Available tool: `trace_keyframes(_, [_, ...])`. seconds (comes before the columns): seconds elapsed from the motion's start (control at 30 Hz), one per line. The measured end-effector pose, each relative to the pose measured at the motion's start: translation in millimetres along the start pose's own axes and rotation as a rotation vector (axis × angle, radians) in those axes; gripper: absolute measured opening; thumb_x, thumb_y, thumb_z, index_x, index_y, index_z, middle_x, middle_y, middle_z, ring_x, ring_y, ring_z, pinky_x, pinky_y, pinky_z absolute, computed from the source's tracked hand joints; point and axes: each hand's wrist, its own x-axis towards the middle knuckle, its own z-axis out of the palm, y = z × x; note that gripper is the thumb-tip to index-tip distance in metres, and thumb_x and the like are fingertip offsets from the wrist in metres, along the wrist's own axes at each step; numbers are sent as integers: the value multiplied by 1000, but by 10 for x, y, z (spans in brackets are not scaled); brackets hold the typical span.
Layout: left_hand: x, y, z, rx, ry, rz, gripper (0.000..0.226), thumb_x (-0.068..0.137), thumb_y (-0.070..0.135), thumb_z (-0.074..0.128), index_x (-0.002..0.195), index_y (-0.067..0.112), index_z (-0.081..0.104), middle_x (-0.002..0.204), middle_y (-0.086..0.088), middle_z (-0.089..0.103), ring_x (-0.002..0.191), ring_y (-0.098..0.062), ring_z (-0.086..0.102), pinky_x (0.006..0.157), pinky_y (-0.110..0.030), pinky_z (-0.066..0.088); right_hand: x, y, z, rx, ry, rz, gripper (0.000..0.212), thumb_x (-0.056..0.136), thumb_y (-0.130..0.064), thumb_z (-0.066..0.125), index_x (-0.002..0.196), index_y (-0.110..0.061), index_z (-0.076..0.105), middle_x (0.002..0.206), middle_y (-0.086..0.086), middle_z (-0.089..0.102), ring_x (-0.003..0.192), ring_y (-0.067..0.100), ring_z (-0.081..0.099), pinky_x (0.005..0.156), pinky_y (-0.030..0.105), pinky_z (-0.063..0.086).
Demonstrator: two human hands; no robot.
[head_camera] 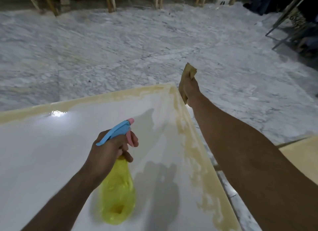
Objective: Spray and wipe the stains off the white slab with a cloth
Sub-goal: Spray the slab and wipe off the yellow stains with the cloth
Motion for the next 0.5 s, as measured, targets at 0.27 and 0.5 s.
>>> trace_keyframes(0.27, [88,5,-94,35,26,-29,24,75,-6,45,73,-1,68,90,-12,74,54,-30,62,53,-35,53,317,439,455,-1000,-175,-372,75,89,-80,-2,155,-55,23,169,-1,28,157,38,18,116,69,27])
trace_keyframes(0.5, [47,16,-60,56,30,-45,28,79,-12,41,72,-3,67,91,-12,74,53,-29,62,53,-33,52,-158,458,150,-1255,-353,-536,63,94,-72,16,156,-60,9,175,-7,-5,160,35,-9,116,77,19])
